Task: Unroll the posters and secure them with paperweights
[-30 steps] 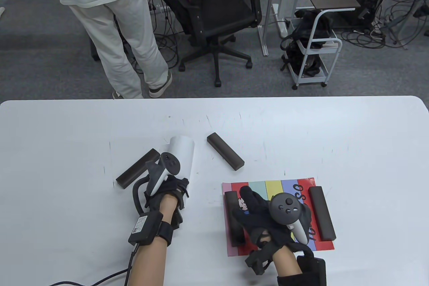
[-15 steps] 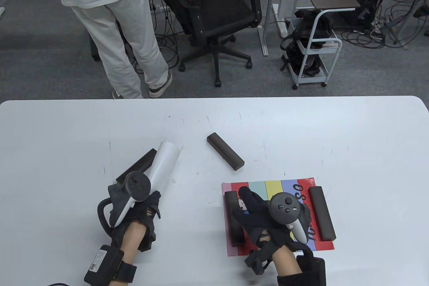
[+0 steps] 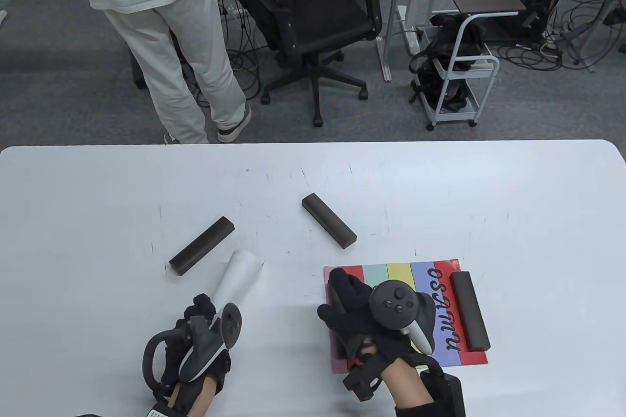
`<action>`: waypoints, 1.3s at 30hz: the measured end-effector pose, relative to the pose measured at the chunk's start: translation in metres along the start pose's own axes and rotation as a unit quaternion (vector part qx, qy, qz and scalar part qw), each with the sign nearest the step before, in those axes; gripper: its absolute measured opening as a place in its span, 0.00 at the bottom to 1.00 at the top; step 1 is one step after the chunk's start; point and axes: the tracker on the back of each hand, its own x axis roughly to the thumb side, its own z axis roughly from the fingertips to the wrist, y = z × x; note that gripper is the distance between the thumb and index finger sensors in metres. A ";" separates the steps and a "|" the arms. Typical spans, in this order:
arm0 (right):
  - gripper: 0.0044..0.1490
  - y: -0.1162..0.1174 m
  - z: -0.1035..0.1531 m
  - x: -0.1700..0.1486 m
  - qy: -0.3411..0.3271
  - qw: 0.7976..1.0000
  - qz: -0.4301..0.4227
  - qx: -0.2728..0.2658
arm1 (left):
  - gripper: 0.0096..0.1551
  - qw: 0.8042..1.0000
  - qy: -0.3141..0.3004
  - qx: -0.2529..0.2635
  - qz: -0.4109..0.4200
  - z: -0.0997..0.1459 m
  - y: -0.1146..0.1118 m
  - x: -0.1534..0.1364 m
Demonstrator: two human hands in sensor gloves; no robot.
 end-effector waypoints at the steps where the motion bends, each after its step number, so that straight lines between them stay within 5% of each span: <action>1: 0.50 0.004 -0.003 0.010 -0.007 1.000 0.011 0.005 | 0.42 1.000 -0.004 0.000 -0.010 0.002 -0.003 0.004; 8: 0.45 0.050 -0.028 0.044 -0.002 0.996 0.060 0.065 | 0.46 0.996 -0.045 -0.074 -0.026 0.011 -0.014 0.019; 15: 0.38 0.091 -0.044 0.021 0.118 0.989 0.027 0.084 | 0.41 0.991 -0.086 -0.087 0.049 0.015 -0.008 0.019; 26: 0.56 0.122 -0.047 0.015 0.152 0.970 0.182 0.061 | 0.30 0.977 -0.112 -0.086 0.159 0.005 0.007 0.011; 33: 0.56 0.128 -0.051 0.012 0.156 0.967 0.187 0.076 | 0.36 0.953 -0.202 -0.053 0.220 -0.009 0.002 0.011; 39: 0.55 0.129 -0.053 0.009 0.147 0.968 0.186 0.083 | 0.35 0.953 -0.181 -0.123 0.209 -0.027 -0.017 0.000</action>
